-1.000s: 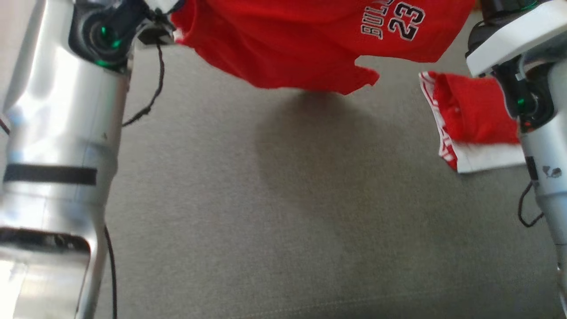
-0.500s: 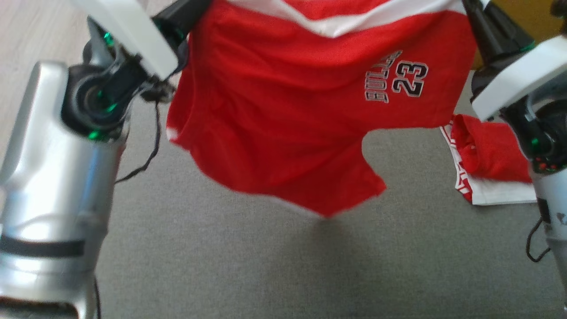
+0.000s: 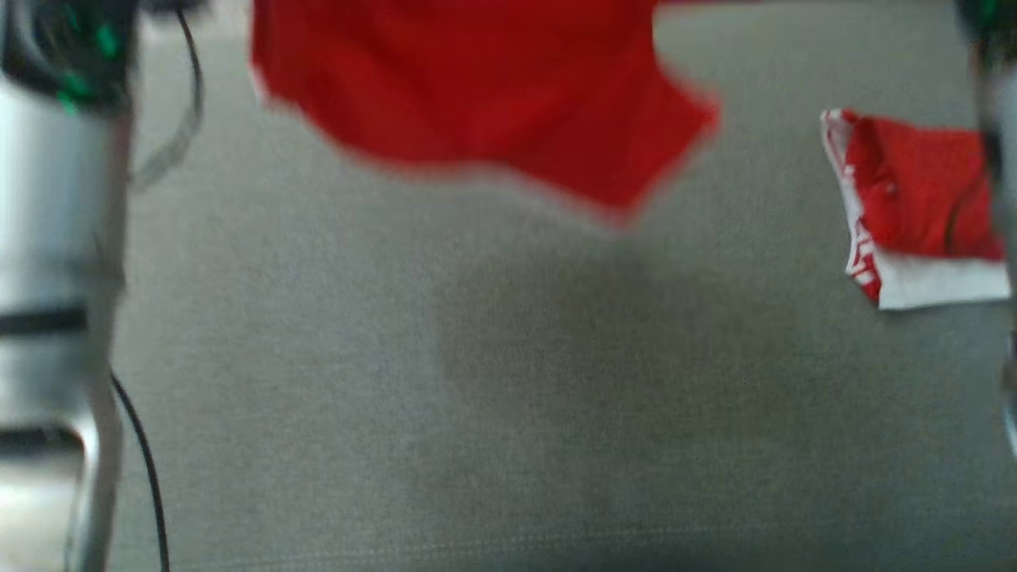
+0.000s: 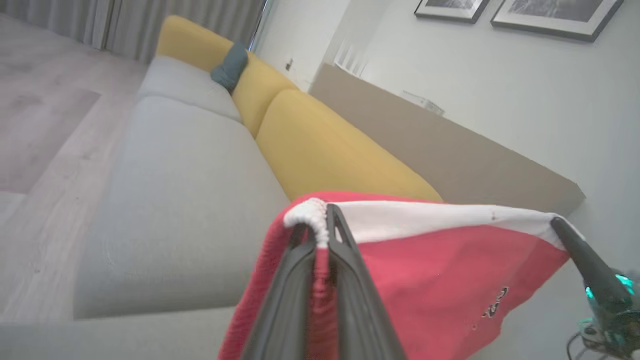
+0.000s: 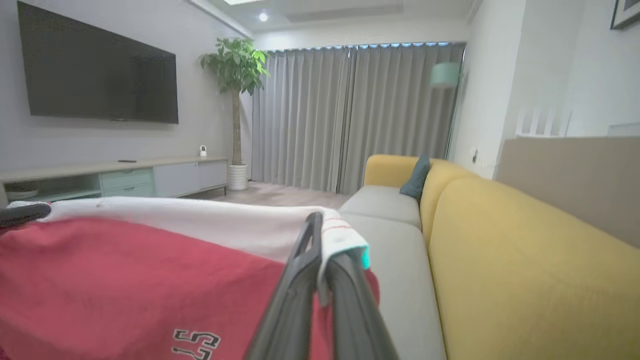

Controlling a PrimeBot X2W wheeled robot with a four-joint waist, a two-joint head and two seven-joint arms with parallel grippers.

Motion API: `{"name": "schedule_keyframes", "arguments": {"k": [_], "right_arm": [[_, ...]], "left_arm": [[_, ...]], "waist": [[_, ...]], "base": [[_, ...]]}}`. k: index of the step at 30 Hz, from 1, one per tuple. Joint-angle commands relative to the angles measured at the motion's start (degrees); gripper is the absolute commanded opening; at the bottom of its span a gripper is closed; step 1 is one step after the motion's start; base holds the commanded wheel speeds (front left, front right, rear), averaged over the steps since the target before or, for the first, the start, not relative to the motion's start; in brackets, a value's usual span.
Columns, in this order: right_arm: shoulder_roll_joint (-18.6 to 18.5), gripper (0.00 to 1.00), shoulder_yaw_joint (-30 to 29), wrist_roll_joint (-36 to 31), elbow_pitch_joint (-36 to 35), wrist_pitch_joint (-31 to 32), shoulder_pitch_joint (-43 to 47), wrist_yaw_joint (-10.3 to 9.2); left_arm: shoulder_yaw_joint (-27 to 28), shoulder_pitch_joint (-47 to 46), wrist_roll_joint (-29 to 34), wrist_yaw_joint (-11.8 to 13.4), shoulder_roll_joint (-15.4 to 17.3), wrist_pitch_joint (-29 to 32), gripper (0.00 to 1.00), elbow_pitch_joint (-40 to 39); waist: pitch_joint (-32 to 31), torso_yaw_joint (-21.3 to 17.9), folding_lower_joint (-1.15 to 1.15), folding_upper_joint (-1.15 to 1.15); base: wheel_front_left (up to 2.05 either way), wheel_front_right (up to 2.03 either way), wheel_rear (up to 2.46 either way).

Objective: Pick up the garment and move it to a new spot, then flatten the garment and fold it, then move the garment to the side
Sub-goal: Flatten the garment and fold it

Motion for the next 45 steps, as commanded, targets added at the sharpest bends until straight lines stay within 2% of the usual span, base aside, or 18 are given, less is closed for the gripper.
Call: {"name": "schedule_keyframes", "arguments": {"k": [1,6,11,18,21,24,29,34,35,41,45], "right_arm": [[1.9,0.00,0.5,-1.7,1.8,-3.4,-5.9,-0.04],[5.3,0.00,1.3,-7.5,15.1,-15.7,-18.3,-0.04],[7.7,0.00,0.0,-10.2,25.5,-25.1,-22.4,-0.04],[8.7,0.00,0.4,-8.4,36.9,-29.9,-16.0,-0.04],[9.1,0.00,2.2,-8.1,40.7,-30.5,-11.5,-0.04],[9.4,0.00,5.5,-7.5,42.8,-30.7,-7.4,-0.04],[8.9,0.00,11.4,-3.0,42.9,-28.3,-2.0,-0.04],[5.4,0.00,19.3,3.5,38.5,-23.7,3.2,-0.04],[5.4,0.00,19.3,3.5,38.5,-23.7,3.2,-0.04],[-0.9,0.00,28.9,12.3,31.2,-16.9,9.0,-0.04],[-5.6,0.00,35.3,18.1,25.6,-12.5,12.3,-0.04]], "left_arm": [[2.3,-6.8,1.7,-1.7,2.0,-2.9,0.00,1.0],[3.9,-17.5,4.0,-5.4,-0.1,-14.4,0.00,12.1],[2.7,-21.5,4.9,-9.3,-2.7,-23.7,0.00,19.6],[-5.0,-15.5,2.9,-10.3,-5.6,-28.9,0.00,23.4],[-8.8,-10.8,0.4,-10.4,-5.7,-30.5,0.00,23.0],[-14.2,-6.3,-0.9,-10.4,-4.4,-31.7,0.00,21.5],[-21.4,0.8,-4.4,-10.4,-1.0,-33.4,0.00,18.1],[-28.6,6.8,-6.1,-10.4,2.8,-34.4,0.00,15.1],[-28.6,6.8,-6.1,-10.4,2.8,-34.4,0.00,15.1],[-35.5,13.3,-7.5,-10.4,6.4,-35.9,0.00,12.6],[-38.2,16.7,-8.7,-10.4,7.9,-36.8,0.00,11.6]], "waist": [[6.1,-1.3,0.00,0.00],[10.8,-1.5,0.00,0.00],[13.7,-0.7,0.00,0.00],[16.4,1.7,0.00,0.00],[16.7,2.5,0.00,0.00],[16.3,3.2,0.00,0.00],[14.3,4.0,0.00,0.00],[11.2,4.3,0.00,0.00],[11.2,4.3,0.00,0.00],[6.5,3.8,0.00,0.00],[3.3,3.3,0.00,0.00]], "base": [[0.00,0.00,0.00],[0.00,0.00,0.00],[0.00,0.00,0.00],[0.00,0.00,0.00],[0.00,0.00,0.00],[0.00,0.00,0.00],[0.00,0.00,0.00],[0.00,0.00,0.00],[0.00,0.00,0.00],[0.00,0.00,0.00],[0.00,0.00,0.00]]}}
